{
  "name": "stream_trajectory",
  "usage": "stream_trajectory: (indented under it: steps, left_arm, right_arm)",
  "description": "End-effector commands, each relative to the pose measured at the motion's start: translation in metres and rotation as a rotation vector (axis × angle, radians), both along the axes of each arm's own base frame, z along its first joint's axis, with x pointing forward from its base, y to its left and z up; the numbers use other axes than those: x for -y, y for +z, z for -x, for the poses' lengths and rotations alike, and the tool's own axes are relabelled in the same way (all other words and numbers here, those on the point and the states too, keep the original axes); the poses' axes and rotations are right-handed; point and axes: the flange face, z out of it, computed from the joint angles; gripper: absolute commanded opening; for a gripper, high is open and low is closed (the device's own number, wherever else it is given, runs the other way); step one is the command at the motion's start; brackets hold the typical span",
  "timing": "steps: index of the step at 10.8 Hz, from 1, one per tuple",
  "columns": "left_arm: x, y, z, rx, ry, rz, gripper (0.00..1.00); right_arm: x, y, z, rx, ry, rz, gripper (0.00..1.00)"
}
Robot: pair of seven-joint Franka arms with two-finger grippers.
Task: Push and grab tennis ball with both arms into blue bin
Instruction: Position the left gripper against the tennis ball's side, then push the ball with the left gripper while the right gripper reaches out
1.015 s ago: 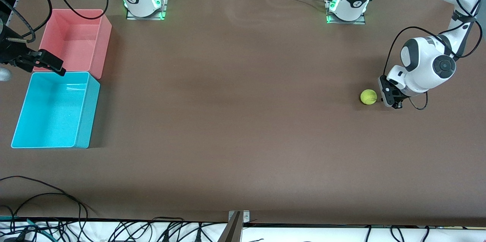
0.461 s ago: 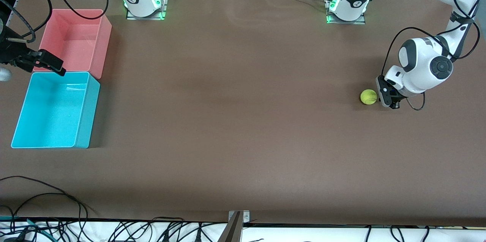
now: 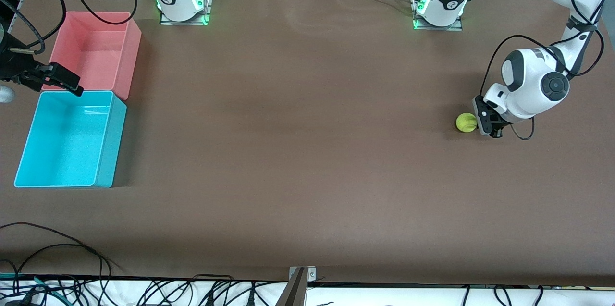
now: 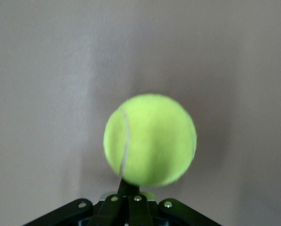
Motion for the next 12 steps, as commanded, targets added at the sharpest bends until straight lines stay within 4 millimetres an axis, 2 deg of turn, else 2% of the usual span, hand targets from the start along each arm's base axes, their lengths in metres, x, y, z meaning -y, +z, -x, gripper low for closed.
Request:
stream_trajectory:
  steps: [1, 2, 3, 4, 12]
  left_arm:
    - [0.056, -0.009, -0.003, -0.009, 0.079, 0.087, 0.0]
    - [0.091, -0.004, -0.007, -0.006, 0.13, 0.103, 0.0]
    - [0.117, 0.003, -0.011, 0.001, 0.189, 0.106, 0.0]
    - [0.129, 0.006, -0.012, 0.001, 0.217, 0.11, 0.0]
    - [0.132, 0.012, -0.015, 0.009, 0.217, 0.11, 0.0]
  right_arm:
    - [0.0, 0.005, -0.002, 0.009, 0.0, -0.008, 1.0]
    - [-0.001, 0.005, -0.002, 0.009, 0.001, -0.008, 1.0]
    - [-0.001, 0.005, -0.002, 0.009, 0.001, -0.008, 1.0]
    - [-0.001, 0.005, -0.002, 0.009, 0.001, -0.008, 1.0]
    - [-0.004, 0.004, -0.004, 0.014, -0.005, -0.008, 1.0]
